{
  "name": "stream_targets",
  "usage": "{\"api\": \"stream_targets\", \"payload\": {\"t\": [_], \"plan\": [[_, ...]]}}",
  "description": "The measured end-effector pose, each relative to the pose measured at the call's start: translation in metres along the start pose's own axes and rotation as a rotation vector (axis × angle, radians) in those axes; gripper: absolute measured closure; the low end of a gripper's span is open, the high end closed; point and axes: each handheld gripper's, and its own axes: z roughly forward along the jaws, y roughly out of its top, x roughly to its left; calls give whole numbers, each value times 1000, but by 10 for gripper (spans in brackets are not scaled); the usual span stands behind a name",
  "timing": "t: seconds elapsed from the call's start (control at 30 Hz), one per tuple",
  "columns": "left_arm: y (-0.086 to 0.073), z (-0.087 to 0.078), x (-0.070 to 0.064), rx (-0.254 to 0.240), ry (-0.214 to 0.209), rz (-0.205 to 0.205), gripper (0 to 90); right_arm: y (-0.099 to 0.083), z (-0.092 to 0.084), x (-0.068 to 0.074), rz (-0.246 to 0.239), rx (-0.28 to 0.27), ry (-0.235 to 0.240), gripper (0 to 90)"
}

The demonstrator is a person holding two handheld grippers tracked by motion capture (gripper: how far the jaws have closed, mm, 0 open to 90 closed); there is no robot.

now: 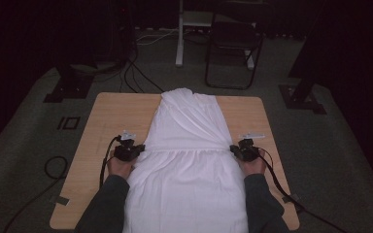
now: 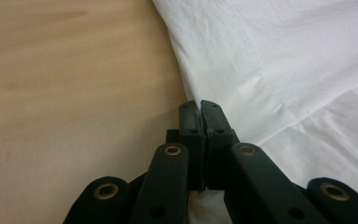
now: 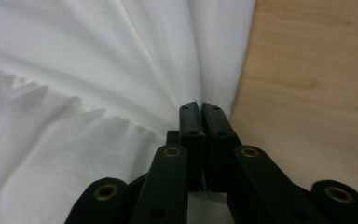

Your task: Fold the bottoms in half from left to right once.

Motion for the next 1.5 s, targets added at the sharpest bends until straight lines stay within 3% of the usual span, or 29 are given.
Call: {"api": "stream_targets", "payload": {"t": [0.23,0.37,0.4,0.53,0.6,0.67,0.73,0.77,0.87,1.0,1.1,1.13,1.2,1.33,1.43,1.47,1.5], "plan": [[-29,-32,-20,4,-8,53,887,-36,-30,19,-44,-15,37,875],[-35,-37,-28,19,-3,69,886,-47,-41,26,-49,-7,41,875],[-51,-47,-39,36,-18,87,886,-54,-50,31,-54,12,48,875],[-69,-63,-48,41,-53,69,886,-70,-67,39,-58,34,80,875],[-74,-68,-53,50,-61,83,884,-76,-74,43,-67,48,83,875],[-73,-70,-55,46,-47,90,835,-78,-78,43,-60,61,96,866],[-66,-70,-51,13,-50,77,712,-76,-79,42,-49,61,109,727],[-62,-69,-49,-2,-52,71,658,-74,-80,41,-54,48,101,656],[-44,-64,-42,-32,-27,71,596,-55,-82,38,-46,-28,114,595],[-21,-44,-34,-15,-27,49,564,-17,-65,38,-71,-69,144,606],[-14,-27,-32,18,-21,49,555,9,-39,41,-73,-71,182,618],[-14,-27,-32,18,-21,49,551,9,-39,41,-73,-71,182,618],[-15,-18,-32,45,-27,38,546,27,-10,47,-67,-52,205,579],[-18,-16,-36,48,-37,49,531,41,20,56,-67,-23,204,491],[-20,-16,-38,40,-39,60,531,42,31,60,-56,5,229,498],[-22,-18,-41,42,-42,75,584,41,37,64,-83,48,218,730],[-23,-19,-44,46,-38,92,635,41,37,65,-89,52,214,813]]}}
